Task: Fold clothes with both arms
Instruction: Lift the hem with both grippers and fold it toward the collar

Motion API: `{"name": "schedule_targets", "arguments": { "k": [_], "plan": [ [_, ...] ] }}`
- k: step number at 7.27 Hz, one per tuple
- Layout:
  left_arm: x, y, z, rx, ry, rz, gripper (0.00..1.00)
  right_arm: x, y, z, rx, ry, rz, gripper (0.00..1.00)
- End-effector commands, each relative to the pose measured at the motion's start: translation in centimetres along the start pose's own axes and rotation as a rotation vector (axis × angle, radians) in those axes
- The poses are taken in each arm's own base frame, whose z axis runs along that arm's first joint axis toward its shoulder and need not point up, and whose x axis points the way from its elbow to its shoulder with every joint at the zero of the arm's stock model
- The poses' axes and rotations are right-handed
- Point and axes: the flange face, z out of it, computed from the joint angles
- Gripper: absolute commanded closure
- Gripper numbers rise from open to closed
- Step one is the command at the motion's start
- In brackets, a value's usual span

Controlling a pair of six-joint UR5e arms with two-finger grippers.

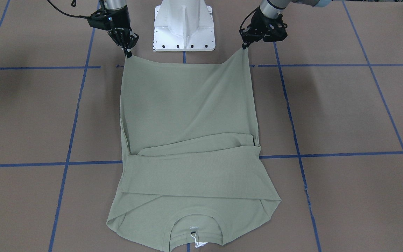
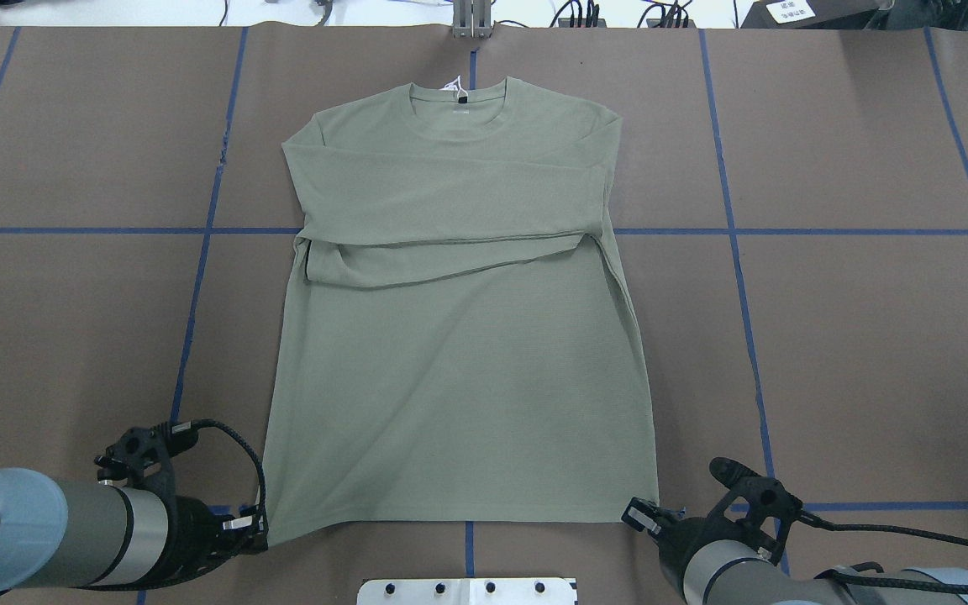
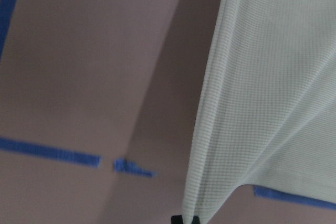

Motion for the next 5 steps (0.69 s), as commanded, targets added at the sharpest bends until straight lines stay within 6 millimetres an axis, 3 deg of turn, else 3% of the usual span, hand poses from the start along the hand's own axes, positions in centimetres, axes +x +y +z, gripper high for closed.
{"name": "schedule_targets", "arguments": {
  "k": [1, 2, 4, 5],
  "plan": [
    [1.1, 2.6, -1.7, -0.046, 0.002, -0.031, 1.0, 1.3, -0.6, -2.6, -0.026, -0.006, -0.014, 1.0],
    [2.1, 2.4, -2.5, -0.028, -0.004, -0.02, 1.0, 0.1, -2.2, -3.0, -0.004, -0.029, 0.013, 1.0],
    [5.5, -5.4, -6.6, 0.145, 0.1, 0.076, 1.0, -5.0, -6.3, -3.2, 0.039, -0.098, -0.001, 1.0],
    [5.7, -9.0, -6.6, 0.218, 0.085, 0.123, 1.0, -8.1, -10.6, -2.1, 0.057, -0.094, -0.014, 1.0]
  ]
}}
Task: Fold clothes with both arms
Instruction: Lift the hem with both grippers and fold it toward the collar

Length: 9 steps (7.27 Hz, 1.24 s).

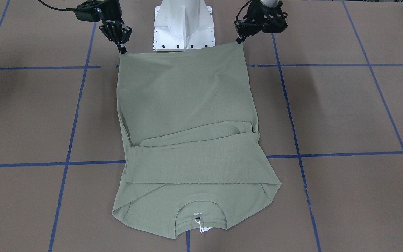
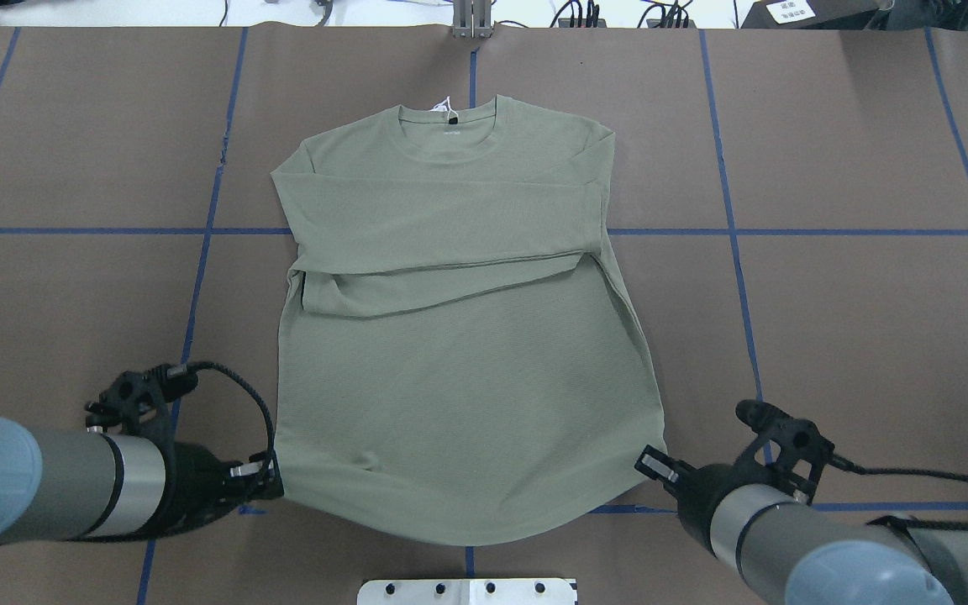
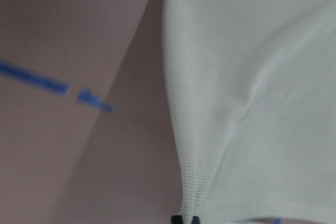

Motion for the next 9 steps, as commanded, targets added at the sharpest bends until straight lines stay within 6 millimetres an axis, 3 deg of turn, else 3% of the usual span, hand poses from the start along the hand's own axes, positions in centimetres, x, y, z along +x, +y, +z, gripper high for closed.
{"name": "schedule_targets", "arguments": {
  "k": [1, 3, 5, 6, 7, 8, 9],
  "plan": [
    [2.6, -9.0, -0.3, 0.17, 0.023, 0.098, 1.0, -6.2, -8.7, 2.9, 0.029, 0.004, -0.018, 1.0],
    [6.1, -17.8, 2.5, 0.288, 0.002, 0.035, 1.0, -11.1, -18.3, 6.9, 0.103, 0.046, -0.061, 1.0],
    [5.3, -23.7, 0.2, 0.378, -0.026, 0.08, 1.0, -15.4, -27.4, 9.3, 0.131, 0.09, -0.061, 1.0],
    [5.7, -26.0, 0.9, 0.398, -0.045, 0.069, 1.0, -16.9, -29.5, 12.0, 0.148, 0.133, -0.065, 1.0],
    [6.8, -28.5, 2.1, 0.419, -0.067, 0.051, 1.0, -19.7, -30.9, 14.4, 0.16, 0.161, -0.061, 1.0],
    [7.3, -31.2, 4.2, 0.489, -0.099, 0.046, 1.0, -20.8, -32.1, 17.9, 0.17, 0.224, -0.075, 1.0],
    [6.9, -33.9, 7.4, 0.536, -0.119, 0.043, 1.0, -21.5, -33.1, 20.2, 0.181, 0.196, -0.094, 1.0]
  ]
}}
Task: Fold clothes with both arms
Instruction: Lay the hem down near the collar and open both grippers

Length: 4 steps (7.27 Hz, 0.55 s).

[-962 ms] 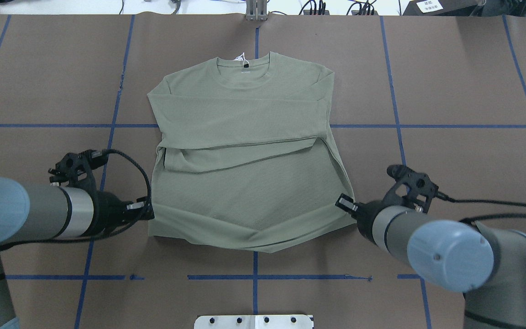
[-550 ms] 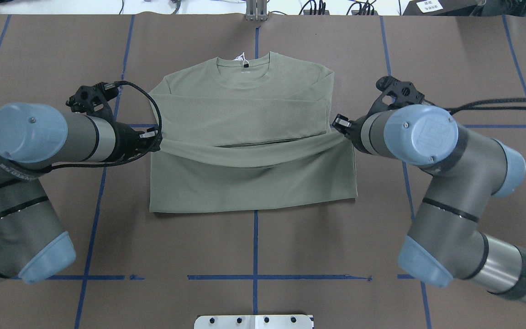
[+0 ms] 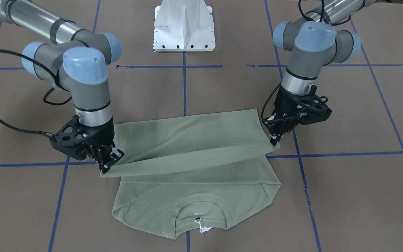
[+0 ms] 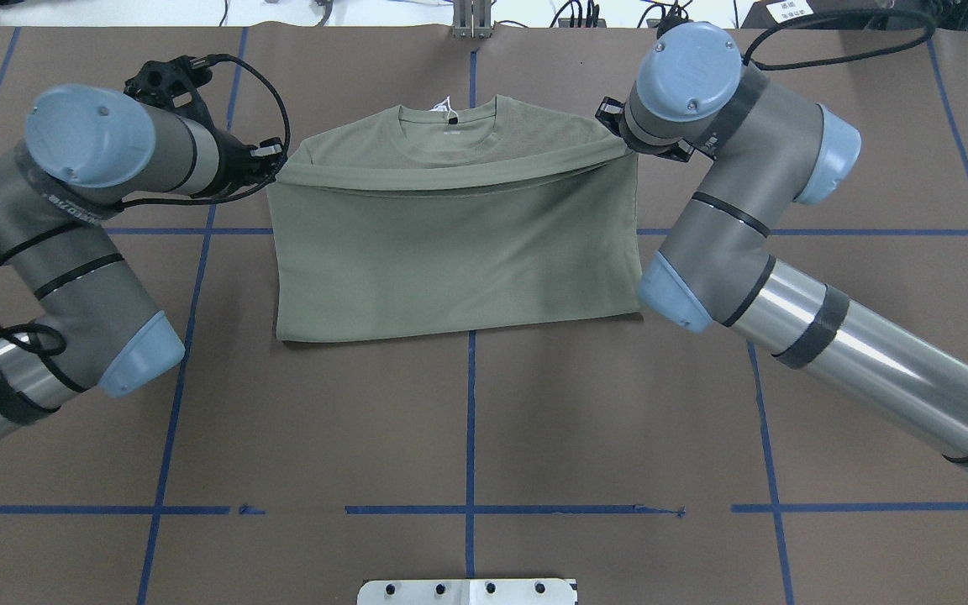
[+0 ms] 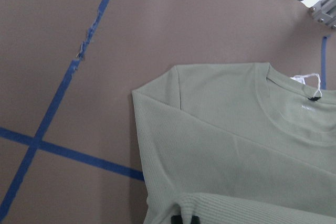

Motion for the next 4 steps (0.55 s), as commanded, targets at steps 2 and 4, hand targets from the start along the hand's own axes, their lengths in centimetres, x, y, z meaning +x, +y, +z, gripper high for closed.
{"name": "schedule_targets", "arguments": {
  "k": [2, 4],
  "plan": [
    [-1.1, -2.5, 6.9, 0.11, -0.032, 0.029, 1.0, -2.4, -2.1, 5.9, 0.021, 0.038, -0.013, 1.0],
    [-1.2, -2.5, 8.1, 0.113, -0.028, 0.035, 1.0, -2.8, -2.1, 7.7, 0.025, 0.039, -0.012, 1.0]
  ]
}}
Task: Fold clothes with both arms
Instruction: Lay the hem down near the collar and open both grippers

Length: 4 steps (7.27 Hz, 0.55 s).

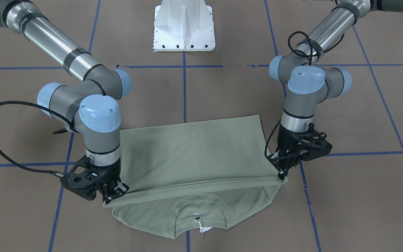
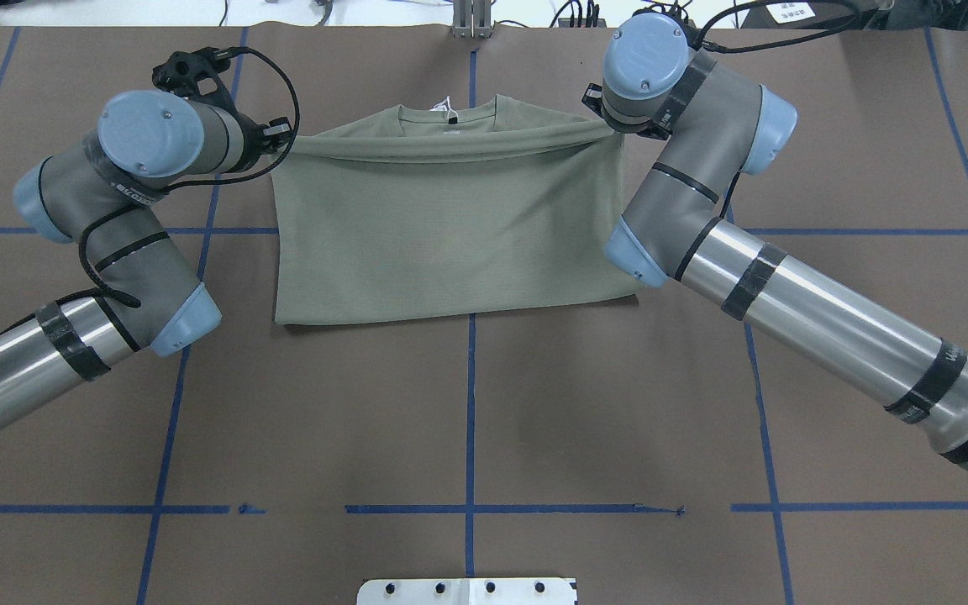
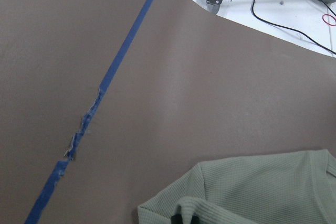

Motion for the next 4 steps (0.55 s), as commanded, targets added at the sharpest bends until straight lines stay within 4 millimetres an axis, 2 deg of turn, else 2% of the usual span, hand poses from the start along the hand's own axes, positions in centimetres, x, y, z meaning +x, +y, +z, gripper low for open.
{"name": "schedule_targets", "arguments": {
  "k": [1, 2, 4],
  "plan": [
    [0.25, -0.1, 1.29, 0.007, 0.008, 0.004, 1.0, -0.47, 0.38, 1.25, -0.002, 0.007, -0.003, 1.0],
    [0.62, -0.28, 1.37, 0.01, 0.012, 0.003, 0.96, -0.56, 0.87, 1.34, -0.006, 0.009, -0.007, 1.0],
    [0.36, -0.21, 1.51, 0.006, 0.008, 0.003, 0.81, -0.82, 1.12, 1.2, -0.008, 0.004, -0.005, 0.98]
  ]
}}
